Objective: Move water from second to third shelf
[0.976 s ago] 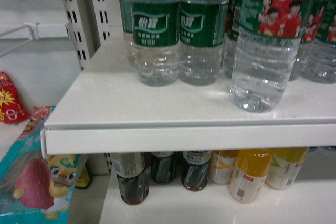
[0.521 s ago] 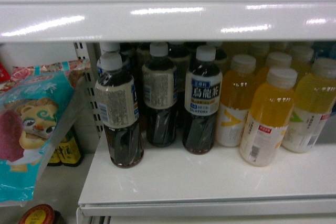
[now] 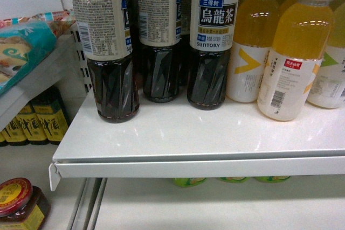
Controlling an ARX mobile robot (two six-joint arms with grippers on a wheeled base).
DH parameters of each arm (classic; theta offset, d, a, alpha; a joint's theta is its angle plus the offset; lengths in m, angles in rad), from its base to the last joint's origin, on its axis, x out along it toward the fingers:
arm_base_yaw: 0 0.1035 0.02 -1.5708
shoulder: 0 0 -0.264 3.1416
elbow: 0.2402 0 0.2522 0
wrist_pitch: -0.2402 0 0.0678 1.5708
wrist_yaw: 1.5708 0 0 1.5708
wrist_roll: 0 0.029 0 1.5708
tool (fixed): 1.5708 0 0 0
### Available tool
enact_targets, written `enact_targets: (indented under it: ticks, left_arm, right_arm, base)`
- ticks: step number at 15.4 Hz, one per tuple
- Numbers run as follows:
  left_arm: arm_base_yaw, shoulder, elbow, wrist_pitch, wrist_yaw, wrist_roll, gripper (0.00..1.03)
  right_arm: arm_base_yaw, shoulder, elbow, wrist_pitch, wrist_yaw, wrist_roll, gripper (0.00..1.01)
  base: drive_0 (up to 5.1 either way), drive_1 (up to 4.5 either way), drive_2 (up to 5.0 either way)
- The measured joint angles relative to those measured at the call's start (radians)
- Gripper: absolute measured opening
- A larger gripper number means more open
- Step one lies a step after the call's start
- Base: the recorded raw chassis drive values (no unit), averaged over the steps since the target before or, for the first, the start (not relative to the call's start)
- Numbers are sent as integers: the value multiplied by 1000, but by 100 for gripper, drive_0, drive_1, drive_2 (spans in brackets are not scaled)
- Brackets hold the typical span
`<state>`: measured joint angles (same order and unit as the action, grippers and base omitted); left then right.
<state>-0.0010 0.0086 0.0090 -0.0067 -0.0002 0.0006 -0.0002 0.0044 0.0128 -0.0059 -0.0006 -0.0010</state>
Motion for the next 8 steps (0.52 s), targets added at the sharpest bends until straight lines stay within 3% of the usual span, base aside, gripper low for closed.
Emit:
enact_targets:
  ticks: [8]
  left_arm:
    - [0, 0, 0, 1, 0, 0, 98]
  right_arm:
    - [0, 0, 0, 0, 0, 0, 98]
  base:
    - [0, 0, 0]
